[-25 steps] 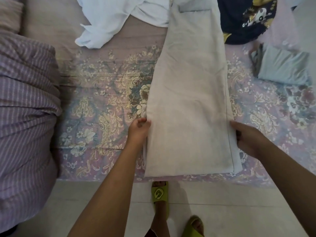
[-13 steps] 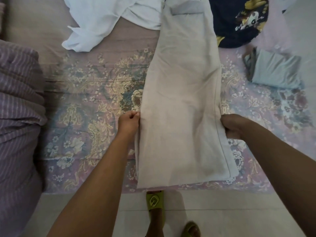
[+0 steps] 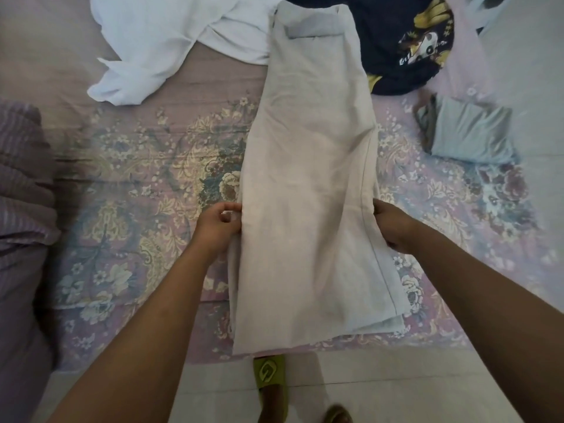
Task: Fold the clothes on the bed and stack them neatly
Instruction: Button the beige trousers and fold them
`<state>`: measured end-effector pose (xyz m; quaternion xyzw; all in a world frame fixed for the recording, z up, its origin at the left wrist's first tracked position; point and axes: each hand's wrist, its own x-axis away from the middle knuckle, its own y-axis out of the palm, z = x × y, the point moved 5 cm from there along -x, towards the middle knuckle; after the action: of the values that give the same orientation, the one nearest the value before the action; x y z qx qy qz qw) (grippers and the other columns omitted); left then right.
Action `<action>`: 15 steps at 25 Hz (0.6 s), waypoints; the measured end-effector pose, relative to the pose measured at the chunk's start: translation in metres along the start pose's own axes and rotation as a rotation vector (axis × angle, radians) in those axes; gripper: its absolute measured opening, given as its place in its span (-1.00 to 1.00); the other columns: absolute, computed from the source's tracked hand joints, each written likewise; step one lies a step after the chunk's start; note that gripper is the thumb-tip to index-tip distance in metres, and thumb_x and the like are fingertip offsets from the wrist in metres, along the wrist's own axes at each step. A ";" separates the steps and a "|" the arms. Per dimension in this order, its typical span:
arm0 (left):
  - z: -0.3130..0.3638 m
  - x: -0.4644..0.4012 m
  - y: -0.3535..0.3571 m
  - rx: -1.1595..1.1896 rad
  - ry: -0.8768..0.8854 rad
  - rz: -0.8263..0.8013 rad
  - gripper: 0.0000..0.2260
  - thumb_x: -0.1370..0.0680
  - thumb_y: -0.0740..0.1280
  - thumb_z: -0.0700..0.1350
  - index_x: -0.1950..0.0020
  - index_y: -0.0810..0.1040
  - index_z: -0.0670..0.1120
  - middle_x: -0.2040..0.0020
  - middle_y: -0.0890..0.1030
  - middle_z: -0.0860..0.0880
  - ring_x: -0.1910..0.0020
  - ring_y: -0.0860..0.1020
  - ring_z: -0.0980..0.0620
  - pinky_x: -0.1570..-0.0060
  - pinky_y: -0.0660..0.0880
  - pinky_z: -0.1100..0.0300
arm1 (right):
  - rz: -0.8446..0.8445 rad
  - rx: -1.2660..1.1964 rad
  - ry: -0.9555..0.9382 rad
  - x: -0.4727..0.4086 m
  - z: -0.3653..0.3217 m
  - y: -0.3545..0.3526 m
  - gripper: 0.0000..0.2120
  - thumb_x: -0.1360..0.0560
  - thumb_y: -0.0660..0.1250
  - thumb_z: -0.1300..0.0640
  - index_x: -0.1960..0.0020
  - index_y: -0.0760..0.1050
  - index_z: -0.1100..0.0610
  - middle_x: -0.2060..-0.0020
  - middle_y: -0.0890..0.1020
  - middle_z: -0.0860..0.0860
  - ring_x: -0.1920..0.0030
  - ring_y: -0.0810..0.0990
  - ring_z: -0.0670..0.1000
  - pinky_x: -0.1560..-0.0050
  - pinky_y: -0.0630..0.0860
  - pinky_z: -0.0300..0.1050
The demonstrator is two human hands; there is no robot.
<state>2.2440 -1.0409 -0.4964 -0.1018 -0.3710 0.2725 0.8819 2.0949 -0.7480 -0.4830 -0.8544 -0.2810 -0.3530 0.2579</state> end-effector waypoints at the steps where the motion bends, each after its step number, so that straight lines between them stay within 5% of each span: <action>1: 0.004 -0.002 -0.001 0.023 0.029 0.022 -0.85 -0.59 0.39 -0.29 -0.14 0.64 -0.16 0.10 0.62 -0.17 0.32 0.53 0.03 0.38 0.48 0.22 | 0.108 -0.014 -0.104 0.001 -0.004 -0.006 -0.65 -0.59 0.34 0.30 -0.37 0.52 0.20 -0.15 0.65 0.16 -0.12 0.63 0.14 -0.14 0.57 0.01; 4: 0.010 -0.006 -0.001 0.089 0.101 0.093 -0.80 -0.61 0.32 -0.37 -0.21 0.63 -0.29 -0.06 0.66 -0.24 0.04 0.57 -0.02 0.10 0.52 0.18 | 0.364 -0.122 -0.234 0.011 0.000 -0.019 -0.72 -0.63 0.30 0.29 -0.34 0.50 0.23 -0.18 0.64 0.20 -0.14 0.61 0.14 -0.10 0.53 -0.04; 6: 0.010 -0.006 0.008 0.004 0.072 0.076 -0.78 -0.65 0.24 -0.32 -0.23 0.62 -0.31 -0.06 0.66 -0.25 0.00 0.55 -0.05 0.06 0.44 0.15 | 0.272 -0.114 -0.152 0.011 0.009 -0.013 -0.63 -0.65 0.30 0.22 -0.44 0.39 0.17 -0.22 0.61 0.19 -0.11 0.60 0.11 -0.08 0.55 -0.04; 8: 0.010 -0.004 0.015 0.048 -0.042 0.080 -0.57 -0.71 0.18 0.03 -0.17 0.63 -0.33 0.05 0.62 -0.22 0.03 0.56 -0.08 0.04 0.45 0.05 | 0.212 -0.256 -0.014 0.003 0.013 -0.011 -0.57 -0.66 0.29 0.15 -0.50 0.32 0.11 -0.16 0.62 0.25 0.09 0.62 0.04 0.14 0.57 -0.13; 10: 0.013 -0.006 0.019 0.076 -0.101 0.084 -0.42 -0.66 0.14 0.25 -0.08 0.66 -0.24 0.06 0.62 -0.19 0.03 0.57 -0.11 -0.06 0.50 -0.03 | 0.294 -0.411 0.047 -0.010 0.006 -0.021 -0.63 -0.66 0.27 0.17 -0.45 0.42 0.15 0.10 0.61 0.31 0.41 0.49 -0.07 0.41 0.43 -0.23; 12: 0.020 -0.011 0.017 0.050 -0.053 0.117 -0.63 -0.60 0.37 0.15 0.18 0.61 -0.14 0.21 0.57 -0.12 0.15 0.54 -0.05 0.13 0.45 0.06 | 0.377 -0.354 0.008 -0.021 -0.003 -0.035 -0.69 -0.62 0.28 0.30 -0.35 0.53 0.26 0.29 0.58 0.15 0.49 0.43 -0.12 0.48 0.39 -0.27; 15: 0.020 -0.015 0.010 -0.031 -0.011 0.193 -0.60 -0.58 0.44 0.01 0.37 0.38 -0.06 0.39 0.36 -0.03 0.36 0.30 0.01 0.31 0.20 0.09 | 0.488 -0.284 -0.099 -0.023 -0.012 -0.044 -0.74 -0.61 0.32 0.27 -0.29 0.55 0.23 0.07 0.64 0.10 0.26 0.54 -0.10 0.29 0.49 -0.32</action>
<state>2.2167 -1.0412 -0.4951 -0.1490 -0.3686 0.3512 0.8477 2.0470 -0.7316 -0.4819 -0.9404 -0.0272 -0.2744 0.1989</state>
